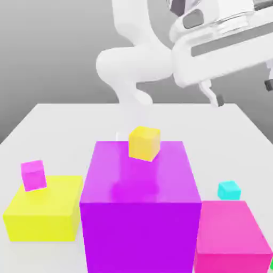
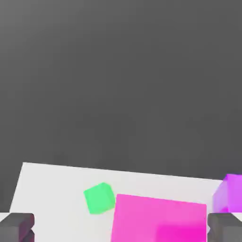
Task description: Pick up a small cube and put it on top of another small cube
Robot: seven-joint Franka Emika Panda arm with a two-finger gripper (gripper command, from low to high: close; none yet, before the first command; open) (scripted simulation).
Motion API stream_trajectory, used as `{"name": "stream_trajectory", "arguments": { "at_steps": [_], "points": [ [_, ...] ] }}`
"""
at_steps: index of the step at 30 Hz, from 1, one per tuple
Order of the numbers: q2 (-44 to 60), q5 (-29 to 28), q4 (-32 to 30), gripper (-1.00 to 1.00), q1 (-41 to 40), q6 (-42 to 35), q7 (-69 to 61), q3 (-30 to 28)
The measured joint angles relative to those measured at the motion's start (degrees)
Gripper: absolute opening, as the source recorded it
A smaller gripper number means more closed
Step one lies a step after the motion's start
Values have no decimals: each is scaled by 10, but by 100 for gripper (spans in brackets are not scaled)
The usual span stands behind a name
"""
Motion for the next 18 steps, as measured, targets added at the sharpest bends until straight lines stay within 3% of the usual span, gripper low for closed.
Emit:
{"name": "stream_trajectory", "arguments": {
  "at_steps": [10, 14, 18],
  "points": [
    [111, 14, -68, 0, 55, 75, 72, 80],
    [153, -14, -98, 0, 71, 110, 125, 109],
    [193, -77, -128, 0, 90, 148, 202, 132]
  ]
}}
